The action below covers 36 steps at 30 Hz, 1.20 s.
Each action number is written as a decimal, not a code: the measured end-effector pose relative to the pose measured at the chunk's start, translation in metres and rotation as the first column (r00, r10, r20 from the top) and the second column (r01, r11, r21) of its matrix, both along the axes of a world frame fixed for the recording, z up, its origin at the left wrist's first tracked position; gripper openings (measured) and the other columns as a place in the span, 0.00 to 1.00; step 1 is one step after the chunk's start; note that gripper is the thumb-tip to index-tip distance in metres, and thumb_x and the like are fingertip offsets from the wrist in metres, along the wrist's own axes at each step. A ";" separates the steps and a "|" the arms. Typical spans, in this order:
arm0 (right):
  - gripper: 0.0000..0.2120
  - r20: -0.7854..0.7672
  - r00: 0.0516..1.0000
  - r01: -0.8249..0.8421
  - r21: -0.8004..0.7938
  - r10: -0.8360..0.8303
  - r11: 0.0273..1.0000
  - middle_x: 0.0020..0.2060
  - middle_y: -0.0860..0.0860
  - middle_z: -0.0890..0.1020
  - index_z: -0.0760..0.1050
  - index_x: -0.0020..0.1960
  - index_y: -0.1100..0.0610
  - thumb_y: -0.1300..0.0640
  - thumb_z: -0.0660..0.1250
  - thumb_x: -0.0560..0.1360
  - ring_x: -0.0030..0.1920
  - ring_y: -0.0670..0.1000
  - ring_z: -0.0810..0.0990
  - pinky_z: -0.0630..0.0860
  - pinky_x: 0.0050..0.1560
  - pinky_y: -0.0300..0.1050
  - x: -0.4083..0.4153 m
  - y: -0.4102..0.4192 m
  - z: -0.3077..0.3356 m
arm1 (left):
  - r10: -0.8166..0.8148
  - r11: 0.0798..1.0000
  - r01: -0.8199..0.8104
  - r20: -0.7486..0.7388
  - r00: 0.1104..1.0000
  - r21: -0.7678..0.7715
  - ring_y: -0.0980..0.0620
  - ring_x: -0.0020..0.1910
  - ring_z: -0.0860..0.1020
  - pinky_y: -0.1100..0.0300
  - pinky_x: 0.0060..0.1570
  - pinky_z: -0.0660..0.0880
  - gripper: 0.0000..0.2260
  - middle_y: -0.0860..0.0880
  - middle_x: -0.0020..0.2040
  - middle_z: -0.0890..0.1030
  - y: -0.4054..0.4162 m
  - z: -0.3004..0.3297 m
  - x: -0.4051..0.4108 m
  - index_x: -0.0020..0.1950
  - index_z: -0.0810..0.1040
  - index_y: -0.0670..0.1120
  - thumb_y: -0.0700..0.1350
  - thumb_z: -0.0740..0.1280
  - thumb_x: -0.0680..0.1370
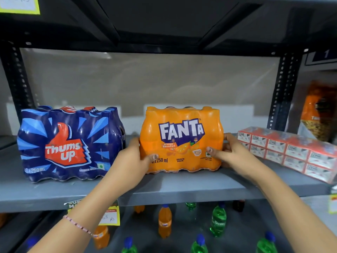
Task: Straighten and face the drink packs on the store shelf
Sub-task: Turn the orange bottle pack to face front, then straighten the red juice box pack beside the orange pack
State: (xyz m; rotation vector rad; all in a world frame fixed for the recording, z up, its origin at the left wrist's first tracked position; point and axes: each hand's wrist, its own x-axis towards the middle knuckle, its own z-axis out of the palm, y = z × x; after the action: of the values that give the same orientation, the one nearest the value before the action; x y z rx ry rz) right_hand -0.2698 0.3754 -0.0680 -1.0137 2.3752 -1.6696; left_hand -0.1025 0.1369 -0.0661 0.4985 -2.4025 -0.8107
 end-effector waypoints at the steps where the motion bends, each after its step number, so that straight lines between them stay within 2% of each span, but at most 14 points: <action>1: 0.44 0.001 1.000 0.003 -0.002 -0.003 1.000 0.62 0.53 0.81 0.67 0.68 0.50 0.33 0.75 0.59 0.59 0.55 0.82 0.80 0.59 0.60 0.002 0.001 0.000 | -0.007 1.000 0.007 -0.003 1.000 0.009 0.44 0.56 0.83 0.60 0.44 0.75 0.22 0.44 0.63 0.82 0.001 0.000 0.002 0.70 0.68 0.45 0.52 0.69 0.80; 6: 0.43 0.052 0.999 0.001 -0.047 0.001 0.999 0.63 0.52 0.80 0.67 0.69 0.50 0.36 0.76 0.60 0.60 0.55 0.82 0.81 0.58 0.60 0.011 0.006 -0.001 | -0.043 0.998 0.042 0.010 0.999 0.055 0.44 0.60 0.82 0.61 0.45 0.76 0.22 0.45 0.65 0.81 0.000 0.003 0.011 0.69 0.69 0.46 0.53 0.70 0.79; 10: 0.42 0.072 0.997 0.012 -0.053 -0.008 0.999 0.62 0.51 0.80 0.67 0.69 0.51 0.38 0.75 0.60 0.58 0.52 0.82 0.84 0.54 0.52 0.018 0.006 0.000 | -0.051 0.998 0.051 -0.001 0.999 0.041 0.50 0.51 0.80 0.69 0.36 0.71 0.17 0.48 0.62 0.81 0.000 0.002 0.011 0.63 0.68 0.50 0.54 0.70 0.79; 12: 0.35 0.120 0.993 0.000 -0.040 0.005 0.999 0.61 0.50 0.81 0.70 0.65 0.49 0.37 0.74 0.62 0.58 0.51 0.83 0.84 0.53 0.53 0.018 0.009 0.004 | -0.069 0.996 0.070 -0.021 0.997 0.059 0.51 0.52 0.80 0.66 0.40 0.74 0.17 0.52 0.58 0.79 -0.002 -0.002 0.011 0.64 0.68 0.52 0.52 0.70 0.80; 14: 0.26 0.123 0.992 0.045 -0.021 -0.042 0.999 0.58 0.48 0.83 0.75 0.58 0.45 0.33 0.70 0.65 0.56 0.50 0.83 0.84 0.53 0.57 0.016 0.018 0.014 | -0.104 0.982 0.114 -0.075 0.992 0.152 0.49 0.58 0.81 0.58 0.50 0.78 0.21 0.55 0.58 0.78 -0.002 -0.006 0.013 0.71 0.69 0.50 0.49 0.71 0.80; 16: 0.21 -0.076 0.967 0.243 -0.022 -0.244 0.970 0.50 0.48 0.86 0.78 0.51 0.46 0.31 0.65 0.70 0.51 0.50 0.85 0.83 0.52 0.55 0.006 0.036 0.030 | -0.119 0.943 0.176 -0.207 0.971 0.283 0.50 0.60 0.81 0.56 0.54 0.79 0.24 0.57 0.58 0.80 0.004 -0.011 0.013 0.74 0.70 0.51 0.46 0.71 0.79; 18: 0.15 -0.341 0.812 0.487 -0.052 -0.474 0.872 0.44 0.48 0.86 0.80 0.45 0.48 0.37 0.66 0.75 0.49 0.54 0.84 0.78 0.49 0.50 -0.010 0.055 0.047 | -0.088 0.920 0.218 -0.372 0.924 0.324 0.60 0.60 0.80 0.65 0.50 0.76 0.25 0.56 0.62 0.80 0.014 -0.015 0.015 0.75 0.70 0.51 0.42 0.71 0.80; 20: 0.13 -0.504 0.649 0.688 0.067 -0.570 0.723 0.46 0.53 0.84 0.80 0.51 0.50 0.41 0.65 0.77 0.52 0.58 0.82 0.74 0.47 0.49 -0.035 0.078 0.064 | -0.047 0.914 0.261 -0.560 0.827 0.310 0.69 0.60 0.77 0.72 0.49 0.75 0.27 0.55 0.69 0.75 0.031 -0.015 0.013 0.78 0.67 0.49 0.36 0.69 0.80; 22: 0.24 -0.522 0.618 0.785 0.368 -0.589 0.498 0.58 0.60 0.82 0.76 0.65 0.57 0.40 0.60 0.79 0.59 0.62 0.80 0.76 0.55 0.52 -0.063 0.090 0.072 | -0.064 0.916 0.329 -0.723 0.688 0.231 0.71 0.67 0.73 0.77 0.56 0.74 0.26 0.56 0.72 0.75 0.046 -0.007 0.011 0.77 0.68 0.47 0.31 0.66 0.81; 24: 0.33 -0.478 0.627 0.746 0.594 -0.615 0.300 0.69 0.62 0.76 0.69 0.73 0.58 0.35 0.54 0.79 0.66 0.63 0.76 0.72 0.66 0.59 -0.080 0.096 0.070 | -0.124 0.901 0.410 -0.823 0.555 0.141 0.63 0.71 0.74 0.73 0.62 0.73 0.25 0.55 0.71 0.77 0.068 0.006 0.006 0.74 0.70 0.46 0.26 0.62 0.81; 27: 0.36 -0.475 0.658 0.708 0.655 -0.585 0.264 0.72 0.59 0.74 0.70 0.74 0.56 0.33 0.48 0.78 0.68 0.62 0.76 0.70 0.66 0.58 -0.095 0.102 0.060 | -0.218 0.823 0.562 -0.869 0.444 0.080 0.54 0.70 0.77 0.63 0.66 0.74 0.23 0.51 0.68 0.80 0.109 0.026 -0.016 0.72 0.70 0.45 0.24 0.58 0.82; 30: 0.36 -0.587 0.612 0.769 0.597 -0.530 0.227 0.67 0.58 0.79 0.76 0.68 0.56 0.32 0.47 0.77 0.63 0.60 0.79 0.70 0.60 0.54 -0.102 0.102 0.057 | -0.276 0.725 0.671 -0.828 0.489 0.155 0.52 0.69 0.79 0.59 0.64 0.76 0.20 0.47 0.66 0.82 0.150 0.044 -0.049 0.69 0.72 0.47 0.28 0.58 0.83; 33: 0.36 -0.717 0.520 0.852 0.472 -0.465 0.227 0.60 0.58 0.82 0.78 0.62 0.57 0.32 0.49 0.75 0.59 0.60 0.80 0.69 0.57 0.53 -0.101 0.101 0.048 | -0.275 0.712 0.628 -0.698 0.661 0.314 0.54 0.64 0.79 0.64 0.60 0.75 0.19 0.45 0.67 0.80 0.185 0.055 -0.098 0.72 0.70 0.45 0.30 0.60 0.83; 36: 0.29 -0.886 0.290 0.885 0.105 -0.361 0.453 0.46 0.62 0.82 0.78 0.50 0.62 0.35 0.59 0.74 0.47 0.62 0.79 0.67 0.49 0.55 -0.091 0.107 0.027 | -0.211 0.710 0.495 -0.519 0.828 0.501 0.52 0.56 0.76 0.80 0.38 0.71 0.17 0.43 0.67 0.78 0.205 0.060 -0.149 0.72 0.70 0.41 0.35 0.63 0.83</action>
State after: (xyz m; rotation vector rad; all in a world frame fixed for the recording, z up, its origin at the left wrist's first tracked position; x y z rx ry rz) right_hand -0.3609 0.4827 -0.0407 -0.6135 3.9732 -0.1649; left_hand -0.2516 0.3417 -0.0059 0.0407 -1.7893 -1.7256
